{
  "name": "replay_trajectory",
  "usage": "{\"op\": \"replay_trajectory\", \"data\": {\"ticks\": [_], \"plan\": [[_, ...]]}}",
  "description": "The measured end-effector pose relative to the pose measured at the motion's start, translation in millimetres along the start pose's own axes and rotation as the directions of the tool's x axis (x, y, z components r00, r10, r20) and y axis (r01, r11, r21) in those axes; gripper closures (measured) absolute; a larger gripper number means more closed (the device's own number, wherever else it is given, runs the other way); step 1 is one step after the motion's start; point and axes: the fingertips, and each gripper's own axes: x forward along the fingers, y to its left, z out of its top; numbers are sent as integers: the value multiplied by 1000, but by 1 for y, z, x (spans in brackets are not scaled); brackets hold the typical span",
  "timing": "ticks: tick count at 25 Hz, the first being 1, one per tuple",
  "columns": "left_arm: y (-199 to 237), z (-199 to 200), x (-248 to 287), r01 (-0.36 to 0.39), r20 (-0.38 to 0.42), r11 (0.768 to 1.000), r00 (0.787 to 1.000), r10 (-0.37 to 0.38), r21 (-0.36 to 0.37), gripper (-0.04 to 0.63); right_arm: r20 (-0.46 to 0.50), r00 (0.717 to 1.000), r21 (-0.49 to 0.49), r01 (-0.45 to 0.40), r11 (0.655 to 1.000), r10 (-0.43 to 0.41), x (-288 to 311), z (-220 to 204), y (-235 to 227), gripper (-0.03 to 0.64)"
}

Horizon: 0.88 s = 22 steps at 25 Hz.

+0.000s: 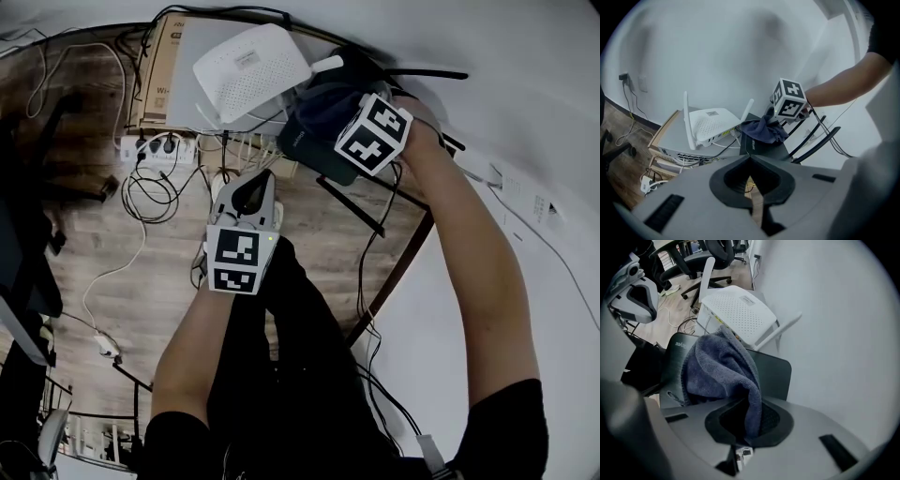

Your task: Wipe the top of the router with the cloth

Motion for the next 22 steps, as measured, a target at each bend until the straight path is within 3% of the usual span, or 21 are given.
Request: {"op": "replay_trajectory", "data": {"ticks": [10,22], "plan": [[14,0,-2,-16,-3,1000,1000,16,-7,601,-73,995,70,70,995,-65,12,-18,-33,600],[20,3,2,-10,-7,1000,1000,9,-13,601,-176,980,27,98,995,-92,19,-32,-49,601]]}}
